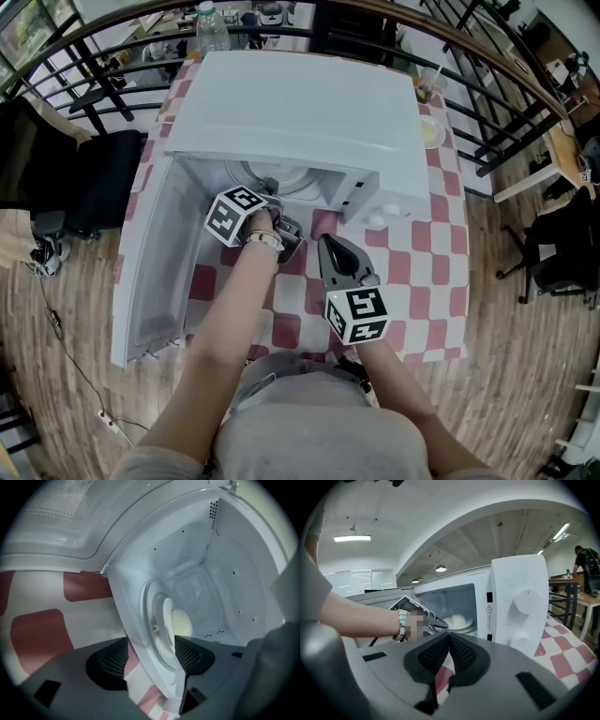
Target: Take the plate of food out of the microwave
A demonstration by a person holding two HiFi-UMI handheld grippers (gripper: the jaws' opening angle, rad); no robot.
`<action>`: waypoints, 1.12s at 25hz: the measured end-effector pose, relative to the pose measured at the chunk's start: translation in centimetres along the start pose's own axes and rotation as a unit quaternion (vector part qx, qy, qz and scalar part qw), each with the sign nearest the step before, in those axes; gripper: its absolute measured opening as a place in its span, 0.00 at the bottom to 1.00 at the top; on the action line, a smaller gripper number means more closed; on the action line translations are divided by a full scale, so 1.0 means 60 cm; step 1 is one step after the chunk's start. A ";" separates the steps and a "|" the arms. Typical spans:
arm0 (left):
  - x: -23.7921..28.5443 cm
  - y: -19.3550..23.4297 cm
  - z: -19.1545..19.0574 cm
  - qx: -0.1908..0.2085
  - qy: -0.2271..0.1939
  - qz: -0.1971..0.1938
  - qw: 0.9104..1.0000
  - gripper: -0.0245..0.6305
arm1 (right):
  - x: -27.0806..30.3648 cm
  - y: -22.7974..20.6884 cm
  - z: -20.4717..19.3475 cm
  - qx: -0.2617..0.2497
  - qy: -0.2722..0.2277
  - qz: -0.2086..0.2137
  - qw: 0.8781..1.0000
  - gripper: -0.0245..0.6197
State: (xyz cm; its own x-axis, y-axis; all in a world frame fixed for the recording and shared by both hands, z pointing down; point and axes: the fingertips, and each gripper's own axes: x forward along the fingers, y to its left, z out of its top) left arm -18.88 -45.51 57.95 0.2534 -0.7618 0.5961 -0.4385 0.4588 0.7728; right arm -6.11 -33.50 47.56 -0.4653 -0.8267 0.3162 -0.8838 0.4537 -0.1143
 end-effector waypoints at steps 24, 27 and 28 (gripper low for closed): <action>0.033 0.015 0.005 -0.054 0.010 0.006 0.998 0.53 | -0.011 -0.012 -0.019 0.007 0.004 -0.019 1.000 0.08; 0.027 0.015 0.002 -0.063 0.012 -0.004 0.998 0.49 | -0.015 -0.006 -0.020 0.004 0.004 -0.016 1.000 0.08; 0.025 0.016 0.001 -0.066 0.013 -0.008 0.998 0.48 | -0.017 -0.005 -0.021 0.002 0.004 -0.015 1.000 0.08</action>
State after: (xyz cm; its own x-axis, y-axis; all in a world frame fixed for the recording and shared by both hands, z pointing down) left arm -18.97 -46.24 59.58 0.2823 -0.7578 0.5883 -0.3178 0.5047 0.8026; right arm -5.32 -32.39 48.44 -0.4382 -0.8370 0.3277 -0.8975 0.4274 -0.1086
